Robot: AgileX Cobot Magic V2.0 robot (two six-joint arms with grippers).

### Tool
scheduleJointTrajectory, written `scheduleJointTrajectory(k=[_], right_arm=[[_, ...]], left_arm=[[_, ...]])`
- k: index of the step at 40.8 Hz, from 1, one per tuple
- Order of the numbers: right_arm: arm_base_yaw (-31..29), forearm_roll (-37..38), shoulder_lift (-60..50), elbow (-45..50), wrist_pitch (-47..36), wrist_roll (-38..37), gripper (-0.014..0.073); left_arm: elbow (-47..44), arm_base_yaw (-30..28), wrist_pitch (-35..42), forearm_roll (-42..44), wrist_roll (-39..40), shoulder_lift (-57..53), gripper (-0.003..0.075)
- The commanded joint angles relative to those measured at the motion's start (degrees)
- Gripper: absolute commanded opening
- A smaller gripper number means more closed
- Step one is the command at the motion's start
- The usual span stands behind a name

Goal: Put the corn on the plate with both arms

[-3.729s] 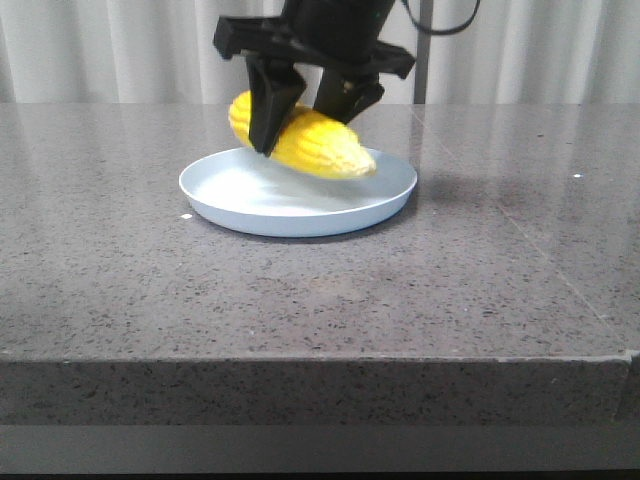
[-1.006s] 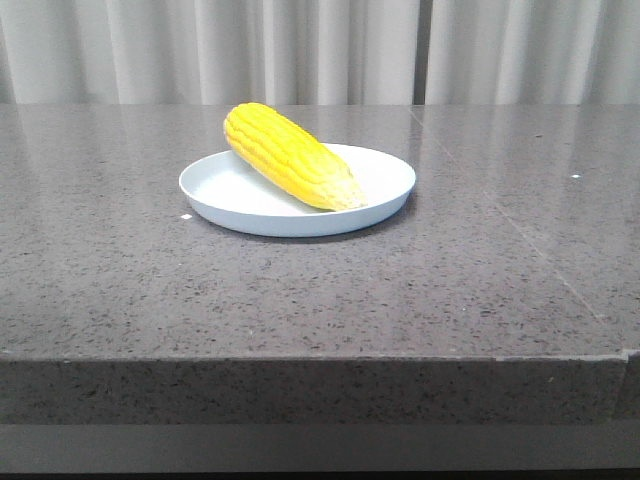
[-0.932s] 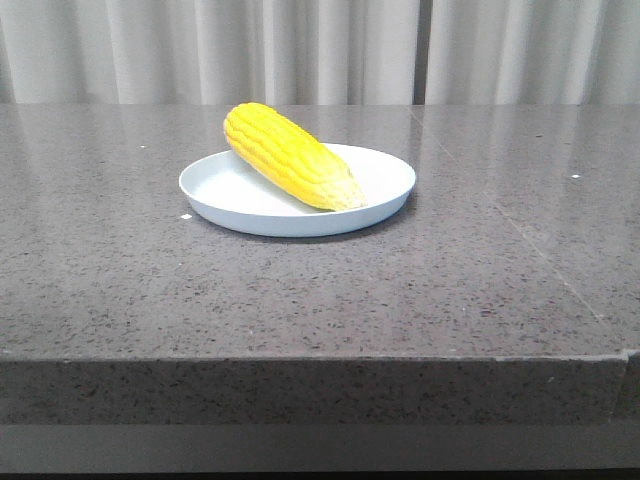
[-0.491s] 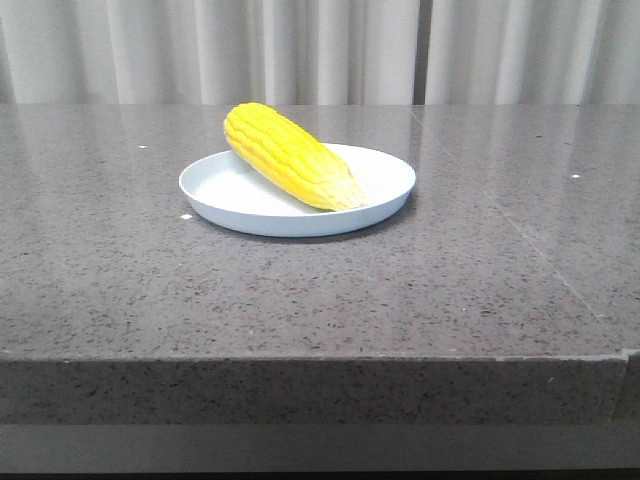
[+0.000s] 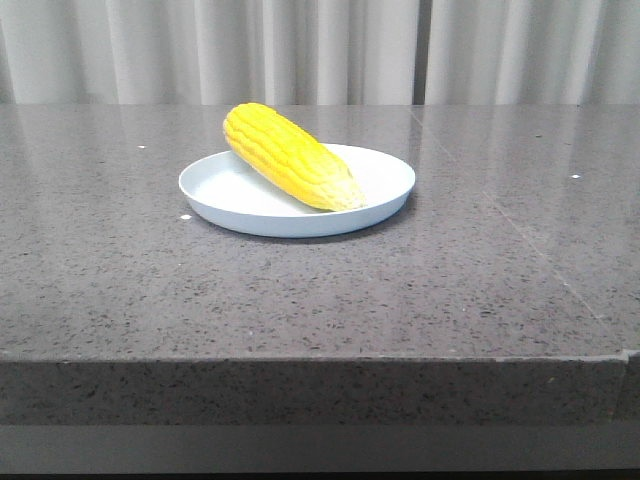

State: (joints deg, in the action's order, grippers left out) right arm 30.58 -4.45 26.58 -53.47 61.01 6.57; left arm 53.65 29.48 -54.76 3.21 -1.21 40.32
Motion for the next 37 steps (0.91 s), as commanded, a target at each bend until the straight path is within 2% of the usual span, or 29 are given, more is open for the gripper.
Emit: scheduleJointTrajectory(k=[1,6,12,18,24,30,33,37], right_arm=[[-0.16,0.57,0.41,-1.41,-3.69,0.14,-0.0085],[-0.16,0.57,0.41,-1.41,-3.69,0.14,-0.0085],[-0.16,0.57,0.41,-1.41,-3.69,0.14,-0.0085],[-0.16,0.57,0.41,-1.41,-3.69,0.14,-0.0085],[-0.16,0.57,0.41,-1.41,-3.69,0.14,-0.0085],[-0.16,0.57,0.41,-1.41,-3.69,0.14,-0.0085],[-0.16,0.57,0.41,-1.41,-3.69,0.14,-0.0085],[-0.16,0.57,0.41,-1.41,-3.69,0.14,-0.0085]], left_arm=[[-0.47,-2.36,4.33,0.75,0.01,-3.3,-0.002],[-6.98,-9.55,9.37,1.24,0.01,-10.82,-0.002],[-19.82,-19.65,21.12,1.24,0.01,-22.77,-0.002],[-33.07,-25.39,32.74,1.24,0.01,-31.93,-0.002],[-45.15,-27.9,44.04,0.06,0.01,-37.53,-0.002],[-53.14,-27.92,55.85,-0.35,0.01,-39.88,-0.002],[-55.43,-27.92,58.71,-0.81,0.01,-40.91,-0.002],[-55.42,-28.6,57.32,-2.21,0.01,-41.65,-0.002]])
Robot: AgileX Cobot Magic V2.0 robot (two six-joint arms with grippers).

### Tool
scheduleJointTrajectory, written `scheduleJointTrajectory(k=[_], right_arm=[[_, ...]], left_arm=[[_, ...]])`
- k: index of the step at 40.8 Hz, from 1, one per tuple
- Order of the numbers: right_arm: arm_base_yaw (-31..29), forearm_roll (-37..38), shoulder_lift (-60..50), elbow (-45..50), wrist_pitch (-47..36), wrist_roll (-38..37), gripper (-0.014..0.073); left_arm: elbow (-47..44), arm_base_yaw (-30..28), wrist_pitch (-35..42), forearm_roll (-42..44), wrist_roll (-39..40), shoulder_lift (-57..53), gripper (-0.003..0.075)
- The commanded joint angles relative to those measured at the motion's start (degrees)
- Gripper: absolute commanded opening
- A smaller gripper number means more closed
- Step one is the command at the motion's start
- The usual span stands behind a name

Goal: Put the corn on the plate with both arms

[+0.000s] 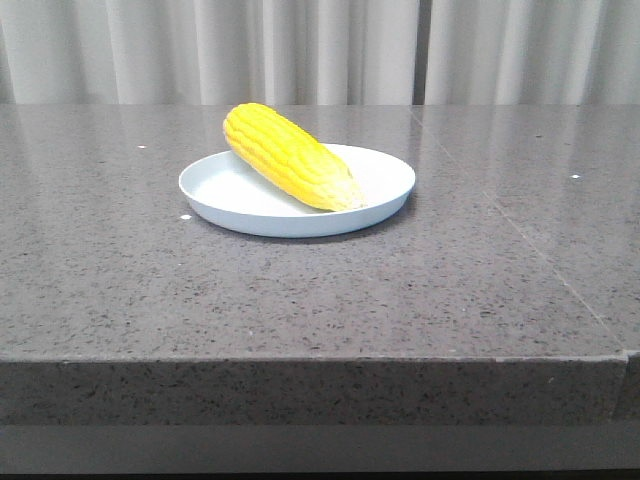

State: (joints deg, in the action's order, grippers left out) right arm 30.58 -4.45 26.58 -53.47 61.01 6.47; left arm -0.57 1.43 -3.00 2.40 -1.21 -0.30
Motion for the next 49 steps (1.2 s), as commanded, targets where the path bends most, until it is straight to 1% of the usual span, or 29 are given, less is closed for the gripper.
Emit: scheduleJointTrajectory(k=[1,11,49], right_arm=[[-0.16,0.57,0.41,-1.41,-3.69,0.25,-0.0085],[-0.16,0.57,0.41,-1.41,-3.69,0.25,-0.0085],[-0.16,0.57,0.41,-1.41,-3.69,0.25,-0.0085]], left_arm=[[-1.2,-0.59,5.56,-1.56,0.01,-1.03,-0.002],[-1.2,0.19,5.42,-1.56,0.01,-1.03,-0.002],[-1.2,0.18,5.42,-1.56,0.01,-1.03,-0.002]])
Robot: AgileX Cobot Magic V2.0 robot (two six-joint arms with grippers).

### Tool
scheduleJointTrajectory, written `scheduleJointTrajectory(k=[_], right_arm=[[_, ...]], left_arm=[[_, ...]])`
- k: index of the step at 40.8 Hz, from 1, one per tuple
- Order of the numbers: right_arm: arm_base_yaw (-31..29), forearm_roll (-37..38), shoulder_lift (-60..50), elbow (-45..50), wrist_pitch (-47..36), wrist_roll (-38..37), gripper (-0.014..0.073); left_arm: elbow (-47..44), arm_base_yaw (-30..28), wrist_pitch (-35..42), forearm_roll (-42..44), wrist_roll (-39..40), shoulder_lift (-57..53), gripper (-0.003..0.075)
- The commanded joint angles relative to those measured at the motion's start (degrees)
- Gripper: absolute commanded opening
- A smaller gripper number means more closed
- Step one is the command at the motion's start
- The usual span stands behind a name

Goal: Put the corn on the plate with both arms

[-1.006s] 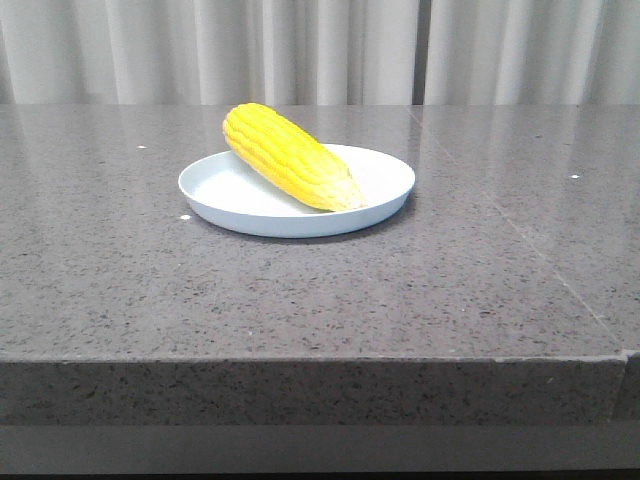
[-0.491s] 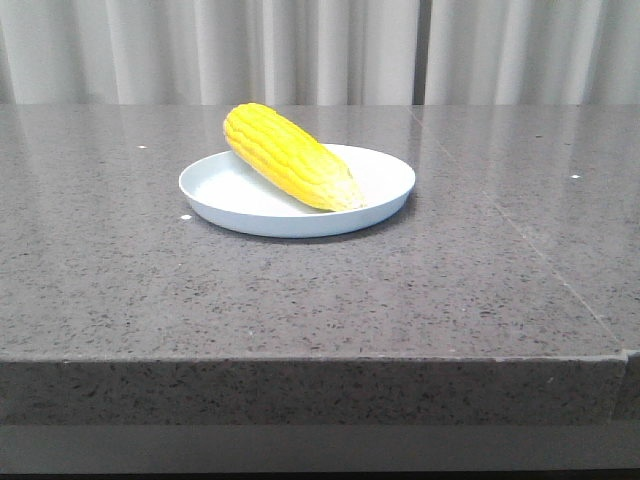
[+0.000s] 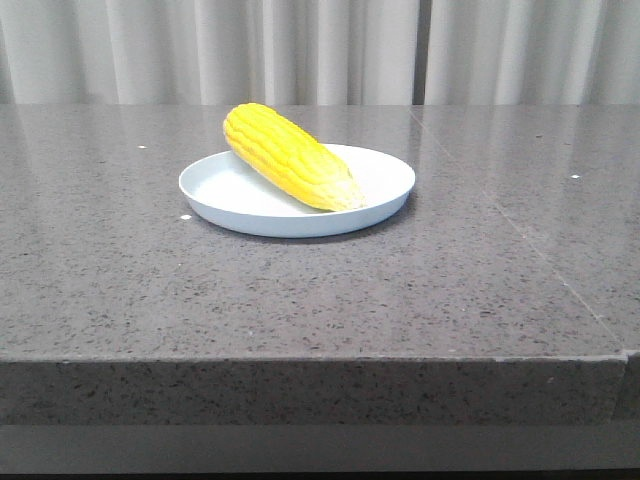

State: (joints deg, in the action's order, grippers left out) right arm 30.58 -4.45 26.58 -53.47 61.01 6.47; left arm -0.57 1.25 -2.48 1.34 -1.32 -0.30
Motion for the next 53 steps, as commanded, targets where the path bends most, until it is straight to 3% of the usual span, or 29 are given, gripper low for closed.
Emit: scheduleJointTrajectory(k=[1,7,11,27,39,53], right_arm=[[-0.16,0.57,0.41,-1.41,-3.69,0.25,-0.0085],[-0.87,0.66,-0.83,-0.13,-4.3,0.25,-0.0085],[-5.8,0.8,-4.24,3.76,-7.11,0.25,-0.0085],[-25.45,0.66,-23.92,35.51,-47.81,0.25,-0.0085],[-27.82,-0.16,-28.14,49.25,-58.8,0.25,-0.0085],[-27.82,-0.16,-28.14,53.67,-64.43,0.25,-0.0085]], left_arm=[[-1.2,0.37,4.9,-0.49,0.12,-1.03,-0.002],[-1.2,0.37,4.9,-0.49,0.12,-1.03,-0.002],[-1.2,0.37,4.9,-0.49,0.12,-1.03,-0.002],[-1.2,0.37,4.9,-0.49,0.12,-1.03,-0.002],[-1.2,0.37,4.9,-0.49,0.12,-1.03,-0.002],[-1.2,0.37,4.9,-0.49,0.12,-1.03,-0.002]])
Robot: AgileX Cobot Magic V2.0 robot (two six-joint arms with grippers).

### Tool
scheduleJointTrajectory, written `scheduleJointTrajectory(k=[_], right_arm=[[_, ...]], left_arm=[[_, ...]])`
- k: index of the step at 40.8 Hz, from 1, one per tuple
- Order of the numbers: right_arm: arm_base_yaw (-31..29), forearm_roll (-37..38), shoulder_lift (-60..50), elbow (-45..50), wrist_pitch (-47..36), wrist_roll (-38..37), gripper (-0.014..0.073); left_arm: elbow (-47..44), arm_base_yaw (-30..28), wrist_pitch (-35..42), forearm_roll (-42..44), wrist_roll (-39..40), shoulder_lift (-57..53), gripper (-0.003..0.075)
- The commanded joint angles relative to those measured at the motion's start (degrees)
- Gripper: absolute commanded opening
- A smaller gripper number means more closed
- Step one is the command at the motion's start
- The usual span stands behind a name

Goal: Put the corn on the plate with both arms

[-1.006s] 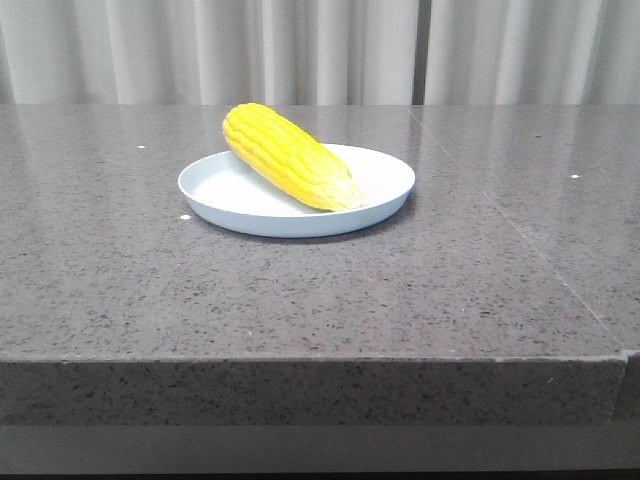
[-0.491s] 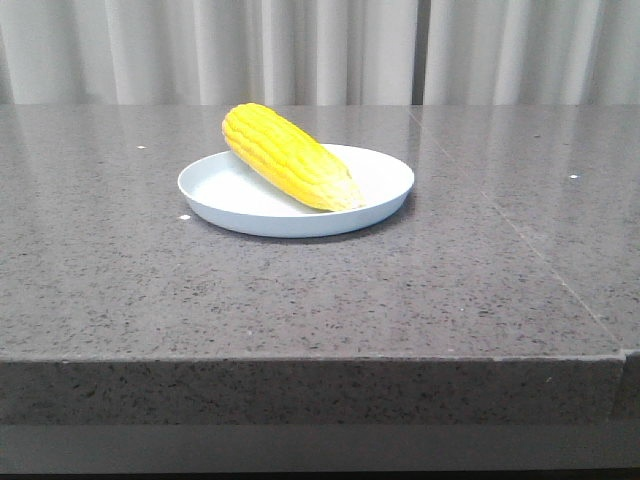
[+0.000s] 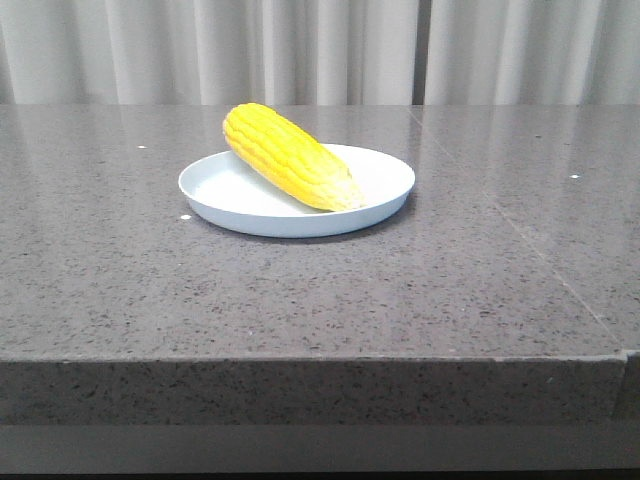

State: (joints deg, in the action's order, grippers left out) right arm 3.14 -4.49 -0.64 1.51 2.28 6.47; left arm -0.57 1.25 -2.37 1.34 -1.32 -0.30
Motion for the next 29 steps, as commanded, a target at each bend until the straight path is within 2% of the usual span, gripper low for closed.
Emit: scheduleJointTrajectory(k=[1,9,17,29], right_arm=[[-0.38,-0.12,-0.92,-1.31,-5.7,0.25,-0.0085],[-0.38,-0.13,-0.92,-1.26,-5.75,0.2,-0.0085],[-0.38,0.41,-0.92,-1.26,-5.78,-6.47,-0.0085],[-1.54,0.92,-0.96,-1.26,-6.52,-6.47,-0.0085]], left_arm=[[-1.2,0.37,4.79,-0.49,0.12,-1.03,-0.002],[-1.2,0.37,4.79,-0.49,0.12,-1.03,-0.002],[-1.2,0.37,4.79,-0.49,0.12,-1.03,-0.002],[-1.2,0.37,4.79,-0.49,0.12,-1.03,-0.002]])
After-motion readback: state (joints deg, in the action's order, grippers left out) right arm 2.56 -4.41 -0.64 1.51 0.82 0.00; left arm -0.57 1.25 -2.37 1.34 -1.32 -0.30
